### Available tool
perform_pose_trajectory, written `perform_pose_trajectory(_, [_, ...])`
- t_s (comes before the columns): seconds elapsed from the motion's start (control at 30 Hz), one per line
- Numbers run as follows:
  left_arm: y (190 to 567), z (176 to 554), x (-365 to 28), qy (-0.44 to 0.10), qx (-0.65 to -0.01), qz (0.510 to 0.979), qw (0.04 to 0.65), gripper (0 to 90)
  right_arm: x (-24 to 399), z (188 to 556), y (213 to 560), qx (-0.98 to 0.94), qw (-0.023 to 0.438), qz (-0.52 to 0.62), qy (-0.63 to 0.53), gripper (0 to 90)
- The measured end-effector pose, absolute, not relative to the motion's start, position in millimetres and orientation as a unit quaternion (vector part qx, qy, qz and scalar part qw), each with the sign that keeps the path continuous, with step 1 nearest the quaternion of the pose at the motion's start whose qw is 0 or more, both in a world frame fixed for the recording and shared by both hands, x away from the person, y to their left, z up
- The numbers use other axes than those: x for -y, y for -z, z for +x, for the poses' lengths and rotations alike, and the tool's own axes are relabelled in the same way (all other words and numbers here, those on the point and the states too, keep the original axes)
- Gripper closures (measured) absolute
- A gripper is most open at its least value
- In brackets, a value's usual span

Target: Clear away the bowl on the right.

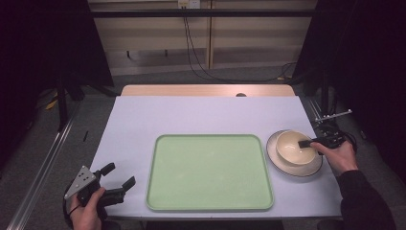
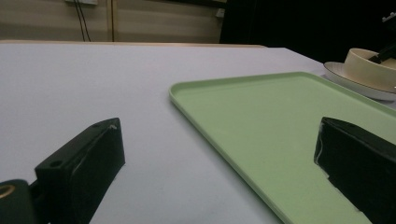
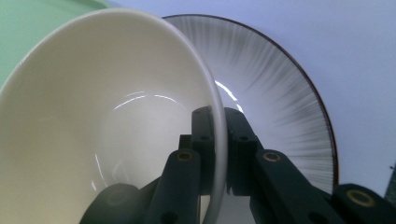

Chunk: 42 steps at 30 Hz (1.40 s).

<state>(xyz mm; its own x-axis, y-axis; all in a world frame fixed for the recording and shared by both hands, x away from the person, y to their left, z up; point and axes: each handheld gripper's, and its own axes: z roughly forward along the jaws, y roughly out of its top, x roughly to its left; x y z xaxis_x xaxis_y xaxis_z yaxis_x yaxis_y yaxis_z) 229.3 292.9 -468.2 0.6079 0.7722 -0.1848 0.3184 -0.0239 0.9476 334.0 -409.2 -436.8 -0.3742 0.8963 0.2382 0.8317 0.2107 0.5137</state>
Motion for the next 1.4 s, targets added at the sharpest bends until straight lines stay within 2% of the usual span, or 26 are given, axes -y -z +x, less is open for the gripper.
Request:
perform_pose_trajectory(0.77, [467.9,229.1,-293.1,-0.198,-0.395,0.689,0.574,1.8,408.7,329.1,431.0,-0.77,0.056,0.55,-0.319,83.8])
perform_pose_trajectory(0.9, [468.0,229.3,-292.3,-0.198,-0.396,0.688,0.575,1.8,410.0,326.1,427.2,-0.768,0.047,0.545,-0.333,83.8])
perform_pose_trajectory(1.4, [468.0,229.0,-293.1,-0.198,-0.395,0.69,0.574,1.8,410.7,320.6,409.7,-0.763,0.059,0.534,-0.359,83.7])
